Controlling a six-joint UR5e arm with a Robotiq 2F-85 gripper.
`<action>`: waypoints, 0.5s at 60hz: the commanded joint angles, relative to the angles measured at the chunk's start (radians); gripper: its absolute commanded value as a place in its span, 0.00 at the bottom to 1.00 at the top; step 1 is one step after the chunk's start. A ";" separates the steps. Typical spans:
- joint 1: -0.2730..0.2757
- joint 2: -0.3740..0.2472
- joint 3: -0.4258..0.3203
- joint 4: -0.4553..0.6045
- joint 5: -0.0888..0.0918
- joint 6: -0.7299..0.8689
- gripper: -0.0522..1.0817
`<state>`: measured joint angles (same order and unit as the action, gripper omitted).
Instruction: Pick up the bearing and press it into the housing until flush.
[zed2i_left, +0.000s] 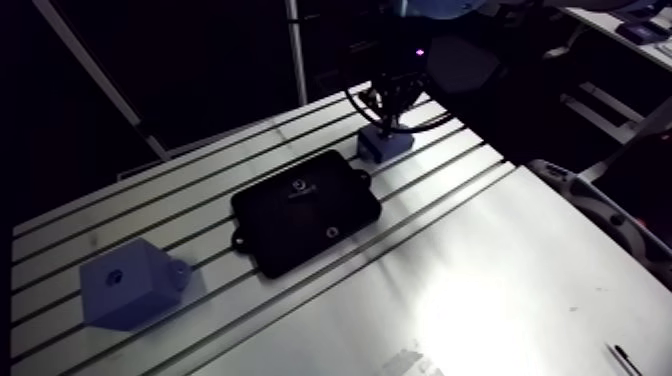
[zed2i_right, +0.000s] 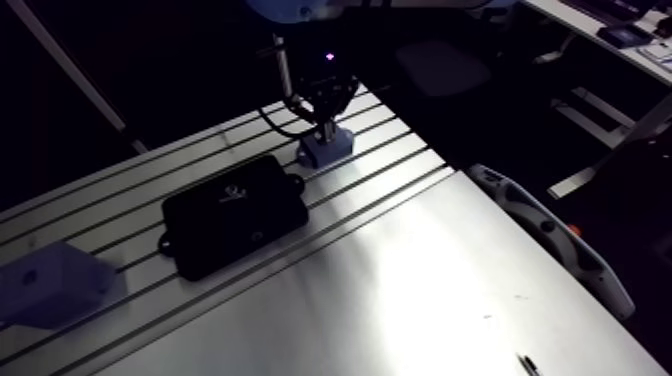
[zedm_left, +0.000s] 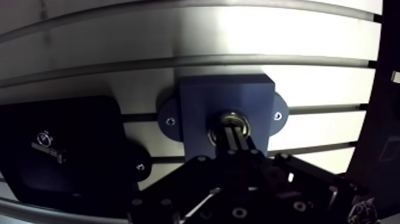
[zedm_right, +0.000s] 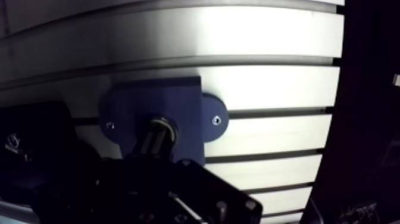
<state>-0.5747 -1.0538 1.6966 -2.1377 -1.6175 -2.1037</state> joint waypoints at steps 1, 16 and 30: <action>-0.001 0.001 0.001 0.000 0.000 0.000 0.99; -0.001 -0.005 0.001 0.000 0.000 -0.003 0.99; -0.001 -0.007 -0.001 0.000 0.001 -0.003 0.99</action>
<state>-0.5754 -1.0591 1.6977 -2.1369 -1.6172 -2.1063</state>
